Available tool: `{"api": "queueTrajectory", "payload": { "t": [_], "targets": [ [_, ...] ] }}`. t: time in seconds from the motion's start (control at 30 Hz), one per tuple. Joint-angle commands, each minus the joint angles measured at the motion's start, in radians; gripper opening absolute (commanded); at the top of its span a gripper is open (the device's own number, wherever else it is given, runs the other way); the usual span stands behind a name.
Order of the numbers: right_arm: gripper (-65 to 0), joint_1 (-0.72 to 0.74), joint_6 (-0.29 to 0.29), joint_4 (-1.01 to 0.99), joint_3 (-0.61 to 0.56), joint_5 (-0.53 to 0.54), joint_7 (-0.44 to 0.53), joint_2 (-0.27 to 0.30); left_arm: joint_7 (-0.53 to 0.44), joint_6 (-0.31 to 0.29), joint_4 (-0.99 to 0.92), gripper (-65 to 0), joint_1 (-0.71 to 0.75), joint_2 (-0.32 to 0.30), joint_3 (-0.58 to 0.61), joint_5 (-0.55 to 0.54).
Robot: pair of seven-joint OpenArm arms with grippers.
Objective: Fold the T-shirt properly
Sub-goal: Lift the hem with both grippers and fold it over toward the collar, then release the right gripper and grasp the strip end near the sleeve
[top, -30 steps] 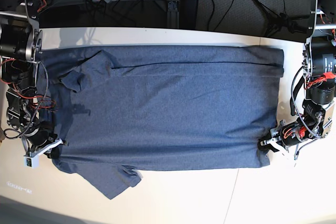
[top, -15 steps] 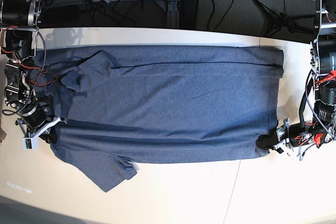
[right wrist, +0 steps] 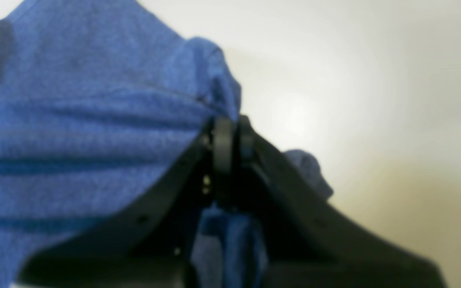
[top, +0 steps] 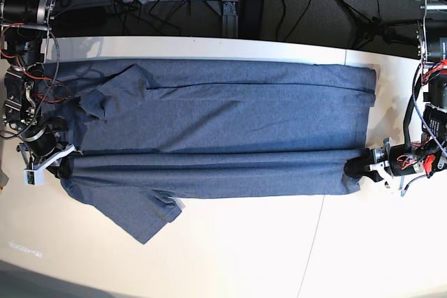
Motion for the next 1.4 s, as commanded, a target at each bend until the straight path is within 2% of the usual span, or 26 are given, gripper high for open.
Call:
{"api": "queueTrajectory", "payload": {
  "t": [0.0, 0.17, 0.73, 0.77, 0.87, 0.9, 0.93, 1.17, 1.37],
  "targets": [
    [-65.0, 0.026, 0.065, 0.018, 0.010, 0.008, 0.026, 0.024, -0.013, -0.001, 0.043, -65.0, -0.026, -0.025, -0.005, -0.018],
    [-65.0, 0.019, 0.065, 0.018, 0.010, 0.009, 0.025, 0.024, -0.012, -0.001, 0.112, -65.0, -0.022, -0.025, -0.005, -0.012],
    [-65.0, -0.031, 0.060, 0.018, 0.010, 0.009, 0.027, 0.019, -0.015, -0.001, 0.114, -65.0, 0.003, -0.024, -0.005, -0.016],
    [-62.7, -0.031, 0.060, 0.018, 0.010, 0.010, 0.027, 0.018, -0.018, -0.001, 0.114, -65.0, 0.004, -0.024, -0.005, -0.016],
    [-33.6, -0.031, 0.060, 0.018, 0.010, 0.010, 0.027, 0.016, -0.021, -0.001, 0.114, -65.0, 0.003, -0.024, -0.005, -0.016],
    [-26.5, -0.031, 0.060, 0.018, 0.010, 0.010, 0.027, 0.016, -0.024, -0.001, 0.114, -65.0, 0.003, -0.024, -0.005, -0.016],
    [-22.0, -0.031, 0.060, 0.018, 0.010, 0.010, 0.027, 0.017, -0.024, -0.001, 0.114, -65.0, 0.003, -0.024, -0.005, -0.015],
    [-20.7, -0.010, 0.060, 0.021, 0.013, 0.024, 0.045, 0.017, -0.023, -0.001, 0.114, -65.0, 0.003, -0.024, -0.005, -0.015],
    [-20.7, 0.040, 0.061, 0.022, 0.064, 0.024, 0.041, 0.017, -0.023, -0.001, 0.114, -65.0, 0.003, -0.024, -0.005, -0.013]
  ]
}}
